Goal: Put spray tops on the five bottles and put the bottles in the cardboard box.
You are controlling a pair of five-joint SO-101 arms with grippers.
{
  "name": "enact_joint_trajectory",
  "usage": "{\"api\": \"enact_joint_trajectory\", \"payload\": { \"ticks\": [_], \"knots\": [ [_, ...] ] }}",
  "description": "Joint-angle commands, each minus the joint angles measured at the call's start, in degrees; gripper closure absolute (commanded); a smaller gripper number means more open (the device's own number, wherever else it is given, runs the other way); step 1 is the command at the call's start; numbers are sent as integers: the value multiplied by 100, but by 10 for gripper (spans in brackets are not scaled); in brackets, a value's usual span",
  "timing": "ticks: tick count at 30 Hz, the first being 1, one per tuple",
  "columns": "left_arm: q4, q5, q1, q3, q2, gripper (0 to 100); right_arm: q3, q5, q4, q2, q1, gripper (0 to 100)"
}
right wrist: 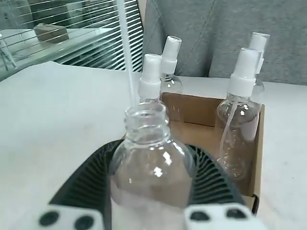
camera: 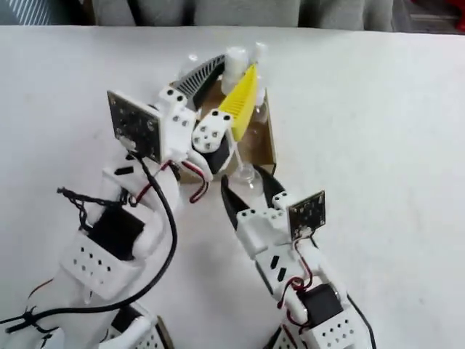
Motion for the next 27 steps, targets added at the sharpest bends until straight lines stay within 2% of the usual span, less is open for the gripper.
{"api": "enact_joint_trajectory", "payload": {
  "ticks": [1, 8, 18, 27],
  "knots": [
    [-316, -18, -22, 88, -145, 979, 44, -44, -92, -57, -57, 983],
    [-352, 9, 4, 615, -189, 979, 44, -44, -92, -57, -57, 983],
    [-352, -9, 532, 1662, -198, 979, 53, -44, -92, -57, -13, 983],
    [-352, -9, 541, 2215, -426, 979, 53, -44, -92, -48, -4, 983]
  ]
}}
